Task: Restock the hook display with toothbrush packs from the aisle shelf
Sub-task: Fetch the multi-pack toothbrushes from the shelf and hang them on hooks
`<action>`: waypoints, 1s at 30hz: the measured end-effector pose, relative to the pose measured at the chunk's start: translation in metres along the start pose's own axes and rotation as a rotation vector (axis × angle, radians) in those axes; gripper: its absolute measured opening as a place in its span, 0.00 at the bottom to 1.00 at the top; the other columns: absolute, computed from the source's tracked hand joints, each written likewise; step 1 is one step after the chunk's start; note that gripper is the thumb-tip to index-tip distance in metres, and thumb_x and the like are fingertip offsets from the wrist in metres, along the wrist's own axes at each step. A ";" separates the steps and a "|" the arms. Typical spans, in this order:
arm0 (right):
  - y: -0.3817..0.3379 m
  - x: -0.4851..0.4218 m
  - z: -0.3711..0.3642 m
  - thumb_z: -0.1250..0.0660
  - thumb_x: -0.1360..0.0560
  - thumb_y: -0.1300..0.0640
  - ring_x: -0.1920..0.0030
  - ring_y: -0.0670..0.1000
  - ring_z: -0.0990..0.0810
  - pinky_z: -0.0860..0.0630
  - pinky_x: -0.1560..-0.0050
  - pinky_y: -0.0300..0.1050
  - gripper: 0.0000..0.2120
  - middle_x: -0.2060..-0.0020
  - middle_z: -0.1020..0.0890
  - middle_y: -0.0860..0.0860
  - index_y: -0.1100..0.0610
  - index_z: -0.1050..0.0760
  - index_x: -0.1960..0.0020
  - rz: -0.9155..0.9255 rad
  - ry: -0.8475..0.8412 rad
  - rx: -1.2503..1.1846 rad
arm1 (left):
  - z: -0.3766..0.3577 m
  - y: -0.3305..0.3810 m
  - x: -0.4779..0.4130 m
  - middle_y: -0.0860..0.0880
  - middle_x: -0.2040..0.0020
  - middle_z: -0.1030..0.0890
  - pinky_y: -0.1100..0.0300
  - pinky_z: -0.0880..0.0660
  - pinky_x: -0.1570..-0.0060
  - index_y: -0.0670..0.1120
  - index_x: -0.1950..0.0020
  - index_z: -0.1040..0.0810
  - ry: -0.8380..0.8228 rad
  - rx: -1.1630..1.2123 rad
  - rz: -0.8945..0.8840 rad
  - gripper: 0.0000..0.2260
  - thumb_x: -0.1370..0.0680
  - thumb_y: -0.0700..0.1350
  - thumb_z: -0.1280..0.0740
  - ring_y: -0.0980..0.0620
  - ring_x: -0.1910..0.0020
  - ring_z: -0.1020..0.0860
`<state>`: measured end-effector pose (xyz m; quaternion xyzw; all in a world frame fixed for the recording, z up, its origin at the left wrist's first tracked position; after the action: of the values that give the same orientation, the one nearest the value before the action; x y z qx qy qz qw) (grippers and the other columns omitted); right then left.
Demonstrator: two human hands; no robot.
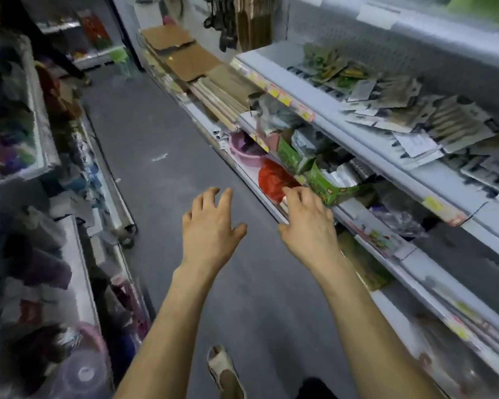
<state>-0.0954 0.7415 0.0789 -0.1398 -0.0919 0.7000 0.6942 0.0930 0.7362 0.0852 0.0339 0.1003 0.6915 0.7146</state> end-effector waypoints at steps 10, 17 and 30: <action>0.030 -0.106 0.012 0.31 0.22 0.53 0.28 0.57 0.32 0.31 0.32 0.60 0.31 0.29 0.31 0.51 0.50 0.38 0.22 -0.352 0.154 -0.021 | -0.002 0.029 -0.190 0.46 0.25 0.31 0.40 0.26 0.39 0.50 0.21 0.34 -0.033 0.093 -0.356 0.34 0.24 0.59 0.29 0.41 0.27 0.32; 0.080 -0.188 0.015 0.30 0.21 0.53 0.27 0.57 0.31 0.28 0.30 0.60 0.32 0.27 0.31 0.52 0.52 0.37 0.20 -0.477 0.259 -0.117 | -0.022 0.069 -0.286 0.47 0.26 0.30 0.39 0.25 0.39 0.50 0.22 0.33 -0.029 0.110 -0.491 0.33 0.24 0.60 0.30 0.41 0.29 0.30; 0.177 -0.248 -0.007 0.32 0.20 0.54 0.33 0.55 0.25 0.24 0.35 0.57 0.30 0.28 0.32 0.50 0.49 0.38 0.21 -0.777 0.329 -0.241 | -0.098 0.150 -0.413 0.44 0.30 0.27 0.39 0.25 0.39 0.48 0.23 0.30 -0.156 0.088 -0.712 0.31 0.24 0.56 0.28 0.38 0.31 0.27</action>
<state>-0.2616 0.4906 0.0315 -0.2845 -0.1068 0.3394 0.8902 -0.0824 0.3225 0.0573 0.0800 0.0807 0.3899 0.9138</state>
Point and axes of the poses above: each hand's wrist, its own x-axis away from the middle knuckle, its own z-axis out of the back of the hand, y = z × x, the point moved 9 cm from there along -x, towards the middle knuckle
